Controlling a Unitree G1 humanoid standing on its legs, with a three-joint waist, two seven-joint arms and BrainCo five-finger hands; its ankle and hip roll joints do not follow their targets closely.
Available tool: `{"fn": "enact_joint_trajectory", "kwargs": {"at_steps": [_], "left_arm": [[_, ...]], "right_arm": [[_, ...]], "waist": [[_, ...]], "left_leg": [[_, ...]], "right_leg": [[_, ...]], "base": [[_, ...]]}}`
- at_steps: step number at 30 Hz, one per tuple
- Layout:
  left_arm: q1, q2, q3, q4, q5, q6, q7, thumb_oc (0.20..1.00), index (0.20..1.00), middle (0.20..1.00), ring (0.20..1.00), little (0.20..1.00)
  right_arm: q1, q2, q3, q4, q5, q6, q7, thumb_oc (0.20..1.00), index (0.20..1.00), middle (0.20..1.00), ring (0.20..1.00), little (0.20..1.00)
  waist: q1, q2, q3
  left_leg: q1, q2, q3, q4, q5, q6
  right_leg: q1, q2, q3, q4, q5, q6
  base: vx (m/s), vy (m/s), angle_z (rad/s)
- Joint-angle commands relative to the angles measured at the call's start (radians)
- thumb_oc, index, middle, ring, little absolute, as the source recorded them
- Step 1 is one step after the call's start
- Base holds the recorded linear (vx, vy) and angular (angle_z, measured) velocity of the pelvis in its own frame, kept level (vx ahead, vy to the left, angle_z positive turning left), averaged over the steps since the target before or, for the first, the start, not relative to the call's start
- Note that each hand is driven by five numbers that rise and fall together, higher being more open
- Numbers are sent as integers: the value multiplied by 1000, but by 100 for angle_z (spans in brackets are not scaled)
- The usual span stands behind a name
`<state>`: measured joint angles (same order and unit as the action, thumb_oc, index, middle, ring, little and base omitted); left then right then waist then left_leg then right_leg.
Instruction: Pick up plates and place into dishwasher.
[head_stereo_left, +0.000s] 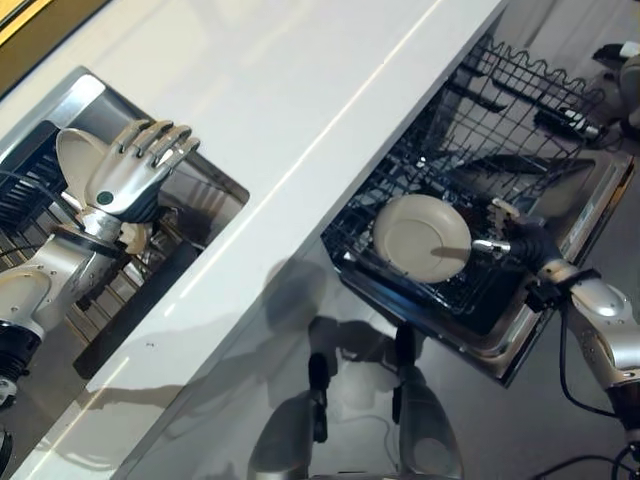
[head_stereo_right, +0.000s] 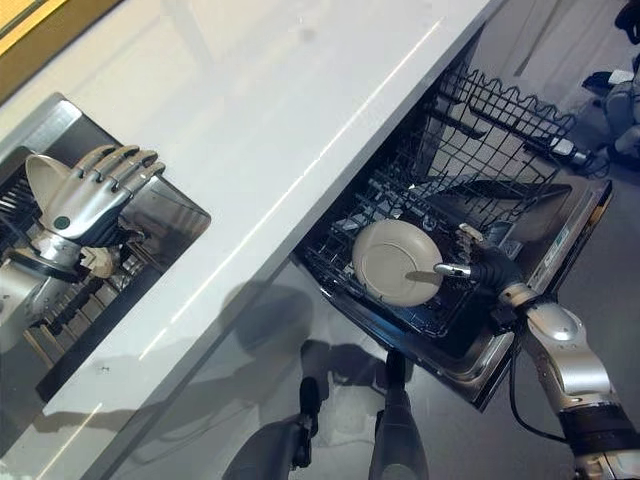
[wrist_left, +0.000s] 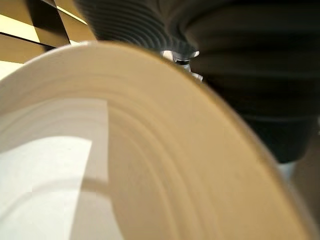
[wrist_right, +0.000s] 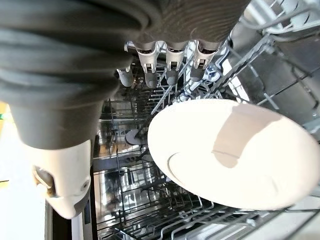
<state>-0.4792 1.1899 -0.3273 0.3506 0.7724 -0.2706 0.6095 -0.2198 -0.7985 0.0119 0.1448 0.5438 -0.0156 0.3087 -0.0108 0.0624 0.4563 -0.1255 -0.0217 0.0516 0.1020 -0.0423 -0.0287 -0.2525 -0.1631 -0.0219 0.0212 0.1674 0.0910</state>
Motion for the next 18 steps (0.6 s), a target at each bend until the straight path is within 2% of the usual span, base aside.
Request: {"fn": "enact_joint_trajectory", "kwargs": {"at_steps": [1, 6, 10, 15, 18], "left_arm": [[0, 83, 38, 64, -23, 20, -3, 1000, 1000, 1000, 1000, 1000], [81, 74, 115, 31, -49, 1, 8, 1000, 1000, 1000, 1000, 1000], [122, 52, 160, -5, -96, -77, 17, 1000, 1000, 1000, 1000, 1000], [168, 16, 264, -159, -230, -183, -87, 1000, 1000, 1000, 1000, 1000], [207, -19, 342, -266, -373, -244, -210, 1000, 1000, 1000, 1000, 1000]], "right_arm": [[-20, -57, -37, -23, 16, -51, -11, 1000, 1000, 1000, 1000, 1000], [19, -47, -64, -38, 21, -58, 11, 1000, 1000, 1000, 1000, 1000], [23, -45, -70, -38, 15, -36, 27, 1000, 1000, 1000, 1000, 1000], [42, -31, -94, -42, 6, -16, 30, 1000, 1000, 1000, 1000, 1000], [64, -16, -119, -54, 5, -8, 35, 1000, 1000, 1000, 1000, 1000]], "waist": [[-1, -13, -26], [9, -3, -39], [13, 8, -57], [29, 17, -78], [37, 17, -83]], "left_leg": [[-105, -3, -39, 61, 14, 11], [-80, -12, -44, 34, 16, 14], [-58, -18, -50, 31, 15, 14], [-24, -23, -65, 10, 14, 16], [-15, -22, -74, 6, 14, 18]], "right_leg": [[-2, -114, -11, 193, -149, 74], [17, -119, -28, 188, -156, 69], [33, -124, -32, 200, -168, 65], [68, -128, -44, 194, -182, 66], [75, -129, -49, 200, -187, 67]], "base": [[-9, 55, -2], [1, 16, -1], [55, 38, 0], [50, 3, 1], [27, -31, 10]]}}
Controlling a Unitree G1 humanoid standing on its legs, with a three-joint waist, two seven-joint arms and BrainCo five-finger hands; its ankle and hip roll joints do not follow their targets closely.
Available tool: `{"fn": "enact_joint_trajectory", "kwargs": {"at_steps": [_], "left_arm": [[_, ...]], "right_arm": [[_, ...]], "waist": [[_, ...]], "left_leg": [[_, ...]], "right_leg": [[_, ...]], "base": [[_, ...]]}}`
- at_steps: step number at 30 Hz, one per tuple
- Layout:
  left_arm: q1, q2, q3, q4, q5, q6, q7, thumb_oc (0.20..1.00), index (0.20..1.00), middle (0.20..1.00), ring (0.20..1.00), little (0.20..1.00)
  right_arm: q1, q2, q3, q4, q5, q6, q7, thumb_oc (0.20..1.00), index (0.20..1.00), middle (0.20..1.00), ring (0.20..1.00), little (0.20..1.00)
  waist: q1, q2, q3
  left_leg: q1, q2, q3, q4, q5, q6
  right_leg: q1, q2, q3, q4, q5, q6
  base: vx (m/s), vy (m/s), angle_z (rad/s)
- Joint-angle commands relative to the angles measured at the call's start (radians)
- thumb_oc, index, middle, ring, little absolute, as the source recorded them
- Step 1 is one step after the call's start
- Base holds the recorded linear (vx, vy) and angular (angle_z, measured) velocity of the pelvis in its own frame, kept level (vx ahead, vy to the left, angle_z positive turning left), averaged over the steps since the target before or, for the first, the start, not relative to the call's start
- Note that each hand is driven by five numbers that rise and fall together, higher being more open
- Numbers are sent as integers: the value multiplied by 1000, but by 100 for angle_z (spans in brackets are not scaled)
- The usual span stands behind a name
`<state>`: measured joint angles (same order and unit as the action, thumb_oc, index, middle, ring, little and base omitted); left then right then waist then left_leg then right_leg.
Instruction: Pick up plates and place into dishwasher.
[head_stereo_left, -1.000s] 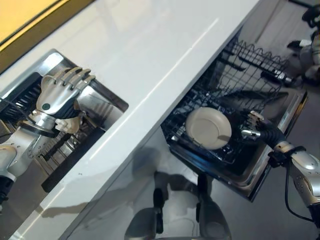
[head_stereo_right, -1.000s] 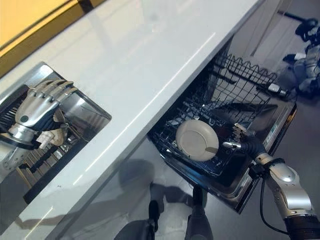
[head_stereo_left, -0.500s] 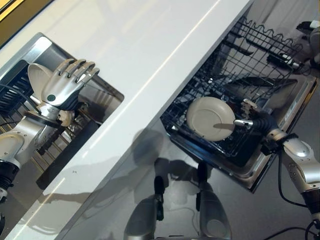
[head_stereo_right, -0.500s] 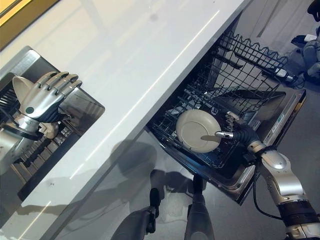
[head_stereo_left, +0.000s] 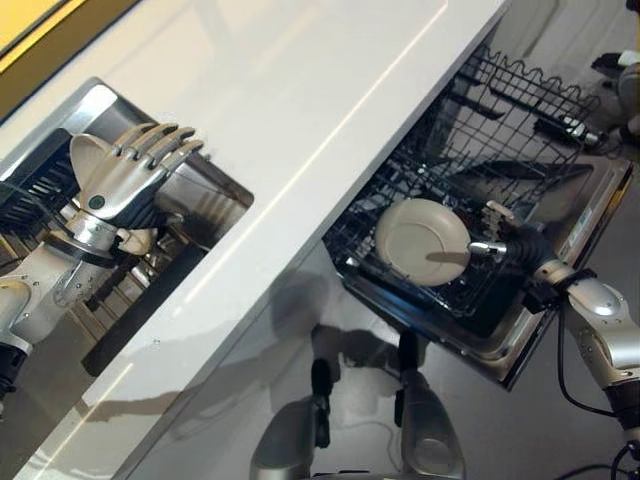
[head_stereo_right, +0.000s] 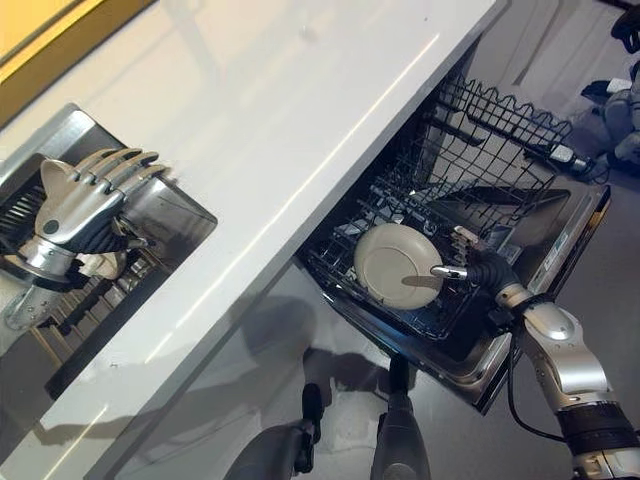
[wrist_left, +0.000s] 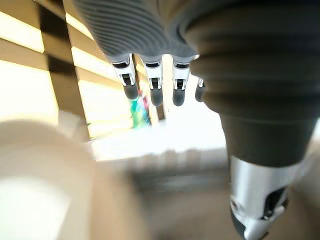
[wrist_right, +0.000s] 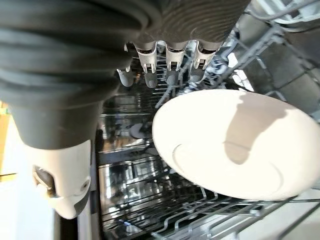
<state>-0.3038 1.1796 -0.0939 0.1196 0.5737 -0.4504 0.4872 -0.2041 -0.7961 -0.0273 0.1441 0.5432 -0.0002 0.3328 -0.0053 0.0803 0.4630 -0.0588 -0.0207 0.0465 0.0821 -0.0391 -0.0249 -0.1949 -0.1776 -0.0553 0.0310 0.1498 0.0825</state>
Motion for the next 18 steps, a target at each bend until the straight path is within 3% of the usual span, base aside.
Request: {"fn": "enact_joint_trajectory", "kwargs": {"at_steps": [1, 4, 6, 11, 18], "left_arm": [[46, -35, 143, -83, -242, -97, -162, 1000, 1000, 1000, 1000, 1000], [81, -86, 199, -187, -285, -107, -306, 1000, 1000, 1000, 1000, 1000], [83, -97, 203, -222, -234, -74, -347, 1000, 1000, 1000, 1000, 1000], [11, 4, 139, -207, 40, 153, -388, 1000, 1000, 1000, 1000, 1000], [-6, 108, 129, -174, 95, 292, -421, 1000, 1000, 1000, 1000, 1000]], "right_arm": [[59, -8, -94, -58, 1, -21, 16, 1000, 1000, 1000, 1000, 1000], [73, 15, -112, -72, -14, -10, 22, 1000, 1000, 1000, 1000, 1000], [77, 20, -118, -78, -17, -1, 27, 1000, 1000, 1000, 1000, 1000], [57, -17, -98, -79, 16, 13, 24, 1000, 1000, 1000, 1000, 1000], [65, -54, -94, -67, 47, -10, 18, 1000, 1000, 1000, 1000, 1000]], "waist": [[36, -2, -91], [42, -2, -93], [40, -1, -94], [28, 6, -87], [32, 19, -72]], "left_leg": [[-78, -23, -72, 23, 11, 15], [-74, -21, -78, 20, 12, 15], [-70, -20, -81, 16, 12, 15], [-78, -18, -76, 23, 15, 10], [-99, -24, -75, 36, 18, 9]], "right_leg": [[21, -116, -19, 191, -171, 76], [25, -117, -27, 194, -174, 78], [28, -116, -28, 195, -174, 80], [20, -118, -24, 196, -166, 82], [9, -128, -33, 195, -157, 82]], "base": [[16, -47, 12], [7, -26, 3], [17, -27, 4], [0, 0, 0], [-1, 4, 0]]}}
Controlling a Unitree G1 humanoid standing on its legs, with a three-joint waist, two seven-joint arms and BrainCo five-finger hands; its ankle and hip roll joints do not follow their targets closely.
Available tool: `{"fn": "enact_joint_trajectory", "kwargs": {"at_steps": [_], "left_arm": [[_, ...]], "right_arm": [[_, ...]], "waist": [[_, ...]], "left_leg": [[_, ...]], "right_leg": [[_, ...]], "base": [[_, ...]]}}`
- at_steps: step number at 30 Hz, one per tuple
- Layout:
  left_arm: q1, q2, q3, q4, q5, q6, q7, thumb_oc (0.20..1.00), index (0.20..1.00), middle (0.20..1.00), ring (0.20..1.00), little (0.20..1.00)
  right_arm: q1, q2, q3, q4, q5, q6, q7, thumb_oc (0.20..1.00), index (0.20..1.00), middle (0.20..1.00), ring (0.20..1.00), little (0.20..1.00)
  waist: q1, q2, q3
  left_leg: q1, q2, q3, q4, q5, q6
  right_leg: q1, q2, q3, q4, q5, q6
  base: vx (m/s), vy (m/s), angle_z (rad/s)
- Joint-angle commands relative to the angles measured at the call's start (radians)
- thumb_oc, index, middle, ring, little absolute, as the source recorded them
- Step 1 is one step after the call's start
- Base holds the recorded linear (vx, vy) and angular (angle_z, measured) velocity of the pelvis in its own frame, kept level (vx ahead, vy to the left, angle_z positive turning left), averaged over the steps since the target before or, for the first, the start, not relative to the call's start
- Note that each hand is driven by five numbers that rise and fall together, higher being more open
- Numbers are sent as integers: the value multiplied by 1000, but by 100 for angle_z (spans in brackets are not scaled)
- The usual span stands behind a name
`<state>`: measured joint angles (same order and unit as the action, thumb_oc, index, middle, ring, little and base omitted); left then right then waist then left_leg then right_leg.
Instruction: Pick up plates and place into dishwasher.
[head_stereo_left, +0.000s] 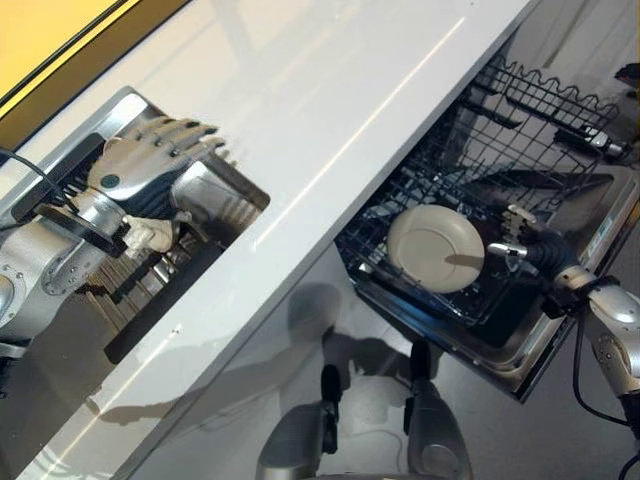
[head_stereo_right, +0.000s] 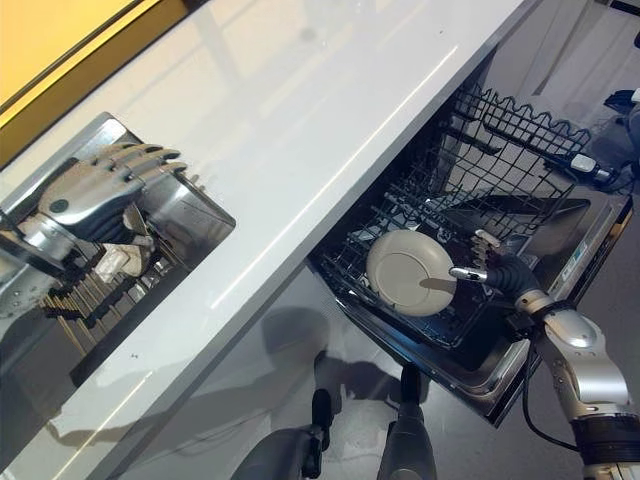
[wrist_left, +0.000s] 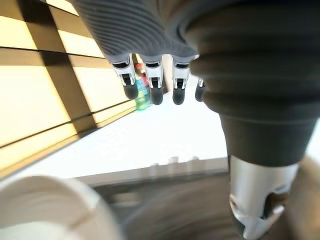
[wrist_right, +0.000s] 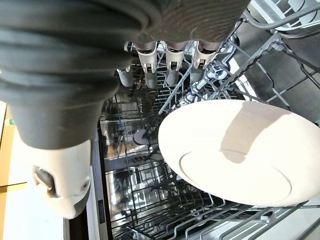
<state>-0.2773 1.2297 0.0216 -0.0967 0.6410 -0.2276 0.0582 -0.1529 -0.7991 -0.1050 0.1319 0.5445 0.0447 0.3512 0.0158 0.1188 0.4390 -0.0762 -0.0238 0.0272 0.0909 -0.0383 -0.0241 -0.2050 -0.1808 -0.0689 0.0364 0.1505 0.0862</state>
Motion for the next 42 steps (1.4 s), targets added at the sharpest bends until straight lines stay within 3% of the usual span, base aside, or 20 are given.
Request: {"fn": "enact_joint_trajectory", "kwargs": {"at_steps": [1, 5, 9, 14, 23, 26, 36, 42], "left_arm": [[-27, 68, 15, 57, 39, 80, 12, 1000, 1000, 1000, 1000, 1000], [5, 97, 15, 135, 59, 135, 74, 1000, 1000, 1000, 1000, 1000], [33, 117, 0, 218, 43, 143, 117, 1000, 1000, 1000, 1000, 1000], [67, 131, 7, 268, -10, 120, 146, 1000, 1000, 1000, 1000, 1000], [86, 129, 15, 269, 36, 123, 161, 1000, 1000, 1000, 1000, 1000], [78, 120, -1, 284, 51, 140, 212, 1000, 1000, 1000, 1000, 1000], [69, 129, 11, 363, 146, 175, 572, 1000, 1000, 1000, 1000, 1000], [-32, 104, -94, 407, 194, 162, 634, 1000, 1000, 1000, 1000, 1000]], "right_arm": [[16, -54, -17, -50, 44, -60, 3, 1000, 1000, 1000, 1000, 1000], [11, -79, -10, -42, 48, -64, -1, 1000, 1000, 1000, 1000, 1000], [-1, -99, -3, -32, 54, -68, -6, 1000, 1000, 1000, 1000, 1000], [0, -102, 5, -29, 56, -78, -15, 1000, 1000, 1000, 1000, 1000], [-8, -104, 10, -32, 28, -59, -4, 1000, 1000, 1000, 1000, 1000], [-19, -112, 15, -32, 21, -42, -2, 1000, 1000, 1000, 1000, 1000], [-25, -107, 24, -39, 14, -49, -11, 1000, 1000, 1000, 1000, 1000], [-67, -111, 56, -32, 5, -35, -2, 1000, 1000, 1000, 1000, 1000]], "waist": [[11, -16, -46], [9, -4, -35], [9, 4, -24], [14, 11, -17], [13, 41, -18], [9, 47, -15], [4, 32, 4], [-17, 30, 8]], "left_leg": [[-83, -22, -56, 29, 17, 8], [-92, -26, -56, 34, 19, 5], [-109, -28, -53, 44, 22, 3], [-120, -32, -52, 49, 25, 4], [-113, -44, -57, 48, 27, 4], [-116, -45, -55, 52, 27, 2], [-158, -40, -45, 76, 28, 2], [-167, -38, -34, 80, 28, 1]], "right_leg": [[18, -126, -20, 191, -158, 78], [8, -130, -17, 196, -159, 76], [-10, -131, -13, 205, -159, 73], [-20, -132, -13, 211, -159, 68], [-19, -144, -11, 220, -164, 69], [-28, -145, -5, 229, -167, 69], [-81, -137, 11, 253, -160, 65], [-103, -132, 24, 261, -157, 63]], "base": [[5, 57, 2], [5, 63, 0], [-16, 53, 1], [-6, 21, 1], [22, 61, 1], [27, 68, 3], [-1, 8, -1], [14, 44, -2]]}}
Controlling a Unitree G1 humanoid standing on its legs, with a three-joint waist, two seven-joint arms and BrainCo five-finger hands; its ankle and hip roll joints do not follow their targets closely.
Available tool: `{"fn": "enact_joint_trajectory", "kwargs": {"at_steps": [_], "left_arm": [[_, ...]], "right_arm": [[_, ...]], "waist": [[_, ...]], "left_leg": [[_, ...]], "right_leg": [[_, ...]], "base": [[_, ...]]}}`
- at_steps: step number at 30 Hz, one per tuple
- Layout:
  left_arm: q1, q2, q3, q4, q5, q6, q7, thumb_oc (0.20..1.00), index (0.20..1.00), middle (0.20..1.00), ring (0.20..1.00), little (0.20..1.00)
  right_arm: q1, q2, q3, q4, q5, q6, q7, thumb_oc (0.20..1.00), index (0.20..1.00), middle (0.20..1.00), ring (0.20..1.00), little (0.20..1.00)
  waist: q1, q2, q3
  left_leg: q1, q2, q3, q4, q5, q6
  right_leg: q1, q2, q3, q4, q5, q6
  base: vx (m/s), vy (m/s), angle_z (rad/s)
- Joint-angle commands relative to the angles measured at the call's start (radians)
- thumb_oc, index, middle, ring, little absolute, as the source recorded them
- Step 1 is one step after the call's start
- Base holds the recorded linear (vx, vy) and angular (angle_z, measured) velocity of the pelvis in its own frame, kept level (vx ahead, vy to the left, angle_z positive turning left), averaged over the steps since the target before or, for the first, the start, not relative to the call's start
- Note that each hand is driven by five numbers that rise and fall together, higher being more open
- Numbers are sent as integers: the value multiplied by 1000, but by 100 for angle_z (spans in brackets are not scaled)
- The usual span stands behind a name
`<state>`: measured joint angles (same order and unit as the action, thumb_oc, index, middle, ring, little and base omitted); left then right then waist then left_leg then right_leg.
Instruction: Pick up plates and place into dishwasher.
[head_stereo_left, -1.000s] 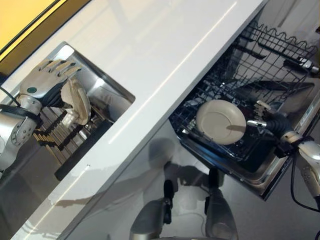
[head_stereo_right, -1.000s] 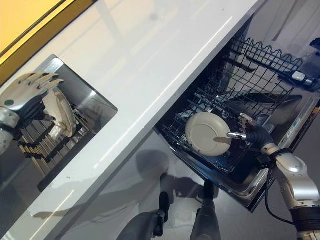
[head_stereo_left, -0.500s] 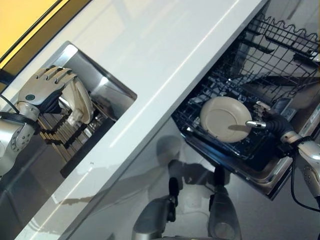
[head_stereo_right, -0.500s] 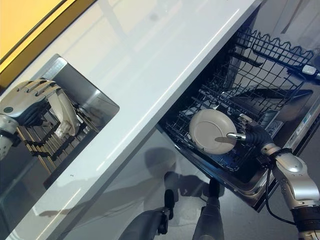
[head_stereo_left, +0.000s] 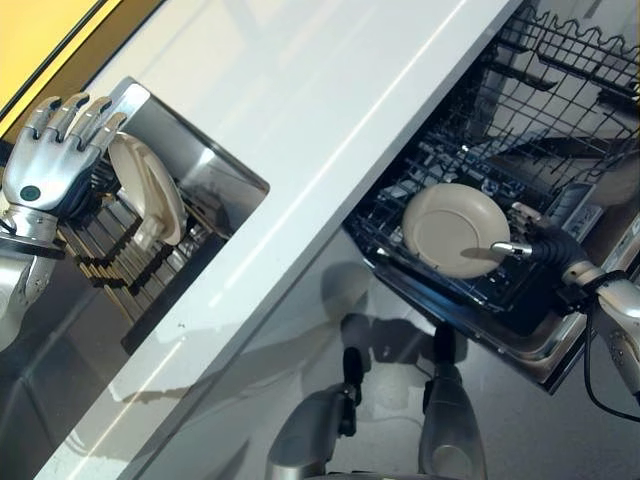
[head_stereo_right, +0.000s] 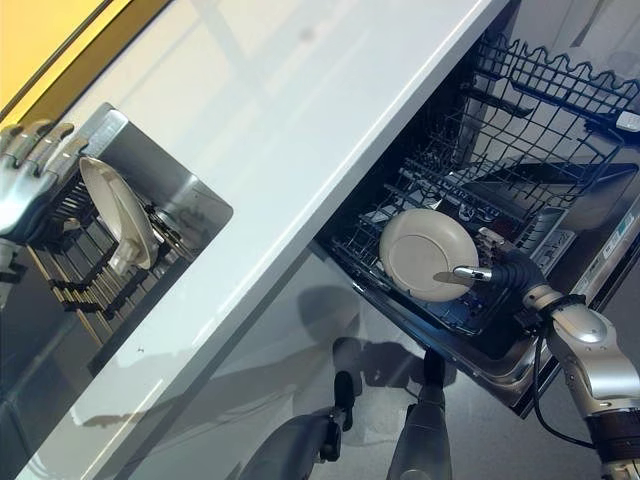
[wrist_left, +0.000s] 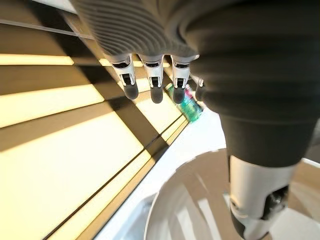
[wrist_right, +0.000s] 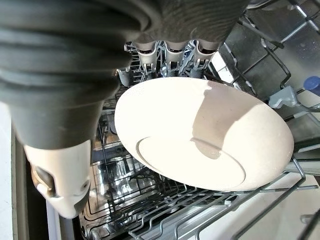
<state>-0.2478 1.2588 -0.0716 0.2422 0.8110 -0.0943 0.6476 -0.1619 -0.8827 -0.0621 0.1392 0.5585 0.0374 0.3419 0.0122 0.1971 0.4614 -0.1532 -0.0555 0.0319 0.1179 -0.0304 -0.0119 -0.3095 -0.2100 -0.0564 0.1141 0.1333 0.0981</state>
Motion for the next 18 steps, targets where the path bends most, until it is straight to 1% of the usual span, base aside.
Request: {"fn": "enact_joint_trajectory", "kwargs": {"at_steps": [1, 2, 3, 7, 10, 12, 16, 18], "left_arm": [[-100, 70, -42, 80, 24, 30, 37, 1000, 1000, 1000, 1000, 1000], [-150, 61, -97, 98, 14, 34, 25, 1000, 1000, 1000, 1000, 1000], [-180, 57, -128, 109, 10, 34, 20, 1000, 1000, 1000, 1000, 1000], [-279, 30, -241, 184, -1, 18, 10, 1000, 1000, 1000, 1000, 1000], [-304, 19, -269, 218, -5, 2, 26, 1000, 1000, 1000, 1000, 1000], [-317, 8, -292, 231, 2, -26, 0, 1000, 1000, 1000, 1000, 1000], [-337, -4, -314, 250, 5, -16, -9, 1000, 1000, 1000, 1000, 1000], [-349, -13, -328, 267, 12, -14, -32, 1000, 1000, 1000, 1000, 1000]], "right_arm": [[-73, -28, 27, -39, -9, -23, 6, 1000, 1000, 1000, 1000, 1000], [-98, -34, 46, -38, -7, -11, 7, 1000, 1000, 1000, 1000, 1000], [-102, -35, 47, -38, -8, -7, 5, 1000, 1000, 1000, 1000, 1000], [-138, -49, 62, -31, -12, 15, 7, 1000, 1000, 1000, 1000, 1000], [-146, -57, 59, -21, -11, 18, 11, 1000, 1000, 1000, 1000, 1000], [-147, -65, 52, -18, -10, 20, 14, 1000, 1000, 1000, 1000, 1000], [-147, -75, 48, -23, -3, 26, 18, 1000, 1000, 1000, 1000, 1000], [-147, -81, 46, -17, -6, 26, 25, 1000, 1000, 1000, 1000, 1000]], "waist": [[-21, -49, -14], [-32, -48, -12], [-31, -48, -12], [-49, -49, -8], [-51, -50, -4], [-58, -52, 3], [-65, -52, 8], [-67, -50, 13]], "left_leg": [[-91, -6, -36, 51, 21, -12], [-93, -6, -33, 53, 22, -12], [-95, -6, -32, 54, 22, -12], [-100, -6, -22, 56, 24, -13], [-106, -5, -16, 59, 24, -13], [-111, -5, -11, 64, 24, -14], [-118, -4, -5, 68, 26, -15], [-123, -7, -3, 72, 27, -15]], "right_leg": [[-4, -99, 16, 185, -140, 50], [-11, -96, 25, 190, -139, 49], [-14, -95, 28, 192, -139, 49], [-34, -88, 45, 195, -132, 48], [-43, -85, 49, 198, -128, 49], [-51, -83, 54, 201, -124, 48], [-63, -83, 60, 208, -121, 46], [-67, -86, 60, 207, -118, 46]], "base": [[23, 61, -12], [23, 58, -15], [29, 62, -11], [14, 57, -5], [1, 30, -9], [2, 44, -1], [2, 40, -4], [7, 44, -6]]}}
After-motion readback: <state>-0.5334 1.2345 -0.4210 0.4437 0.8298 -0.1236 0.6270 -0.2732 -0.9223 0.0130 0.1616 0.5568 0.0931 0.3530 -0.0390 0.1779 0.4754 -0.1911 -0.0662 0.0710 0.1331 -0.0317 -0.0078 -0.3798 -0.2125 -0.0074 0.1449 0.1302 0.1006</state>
